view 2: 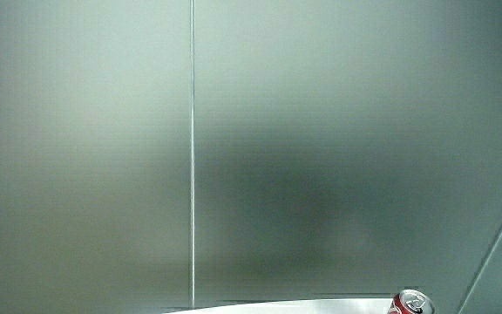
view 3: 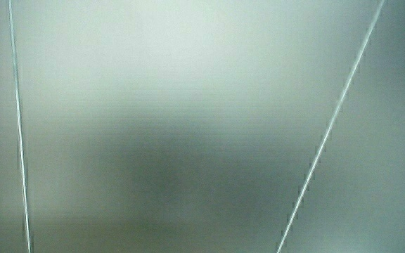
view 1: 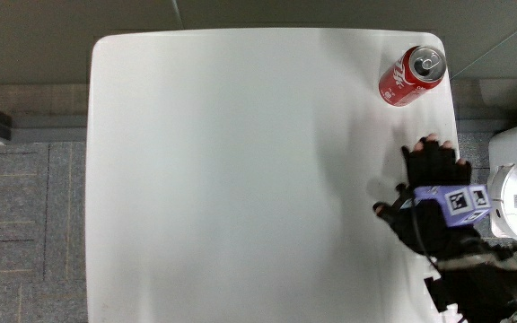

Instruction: Pick coca cola

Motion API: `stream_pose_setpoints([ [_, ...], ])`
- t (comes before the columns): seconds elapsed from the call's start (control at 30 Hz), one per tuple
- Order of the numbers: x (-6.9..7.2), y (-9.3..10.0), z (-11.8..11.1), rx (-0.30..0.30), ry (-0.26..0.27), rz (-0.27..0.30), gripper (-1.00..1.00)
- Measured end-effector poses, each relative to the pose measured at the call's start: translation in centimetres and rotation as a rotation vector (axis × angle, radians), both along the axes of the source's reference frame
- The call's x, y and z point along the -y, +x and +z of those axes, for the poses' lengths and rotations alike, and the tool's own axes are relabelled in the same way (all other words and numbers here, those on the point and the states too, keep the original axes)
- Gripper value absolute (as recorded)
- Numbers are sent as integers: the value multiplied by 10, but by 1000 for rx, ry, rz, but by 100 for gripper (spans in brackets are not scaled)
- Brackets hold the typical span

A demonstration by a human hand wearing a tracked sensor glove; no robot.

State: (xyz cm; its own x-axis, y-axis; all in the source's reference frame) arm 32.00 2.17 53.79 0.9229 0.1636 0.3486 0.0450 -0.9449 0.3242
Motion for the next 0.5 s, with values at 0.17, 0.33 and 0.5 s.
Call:
stream_pose_setpoints([
  [0.17,10,22,14,196,-61,181,0],
  [0.33,22,36,23,267,51,164,0],
  [0.5,22,39,21,281,51,185,0],
])
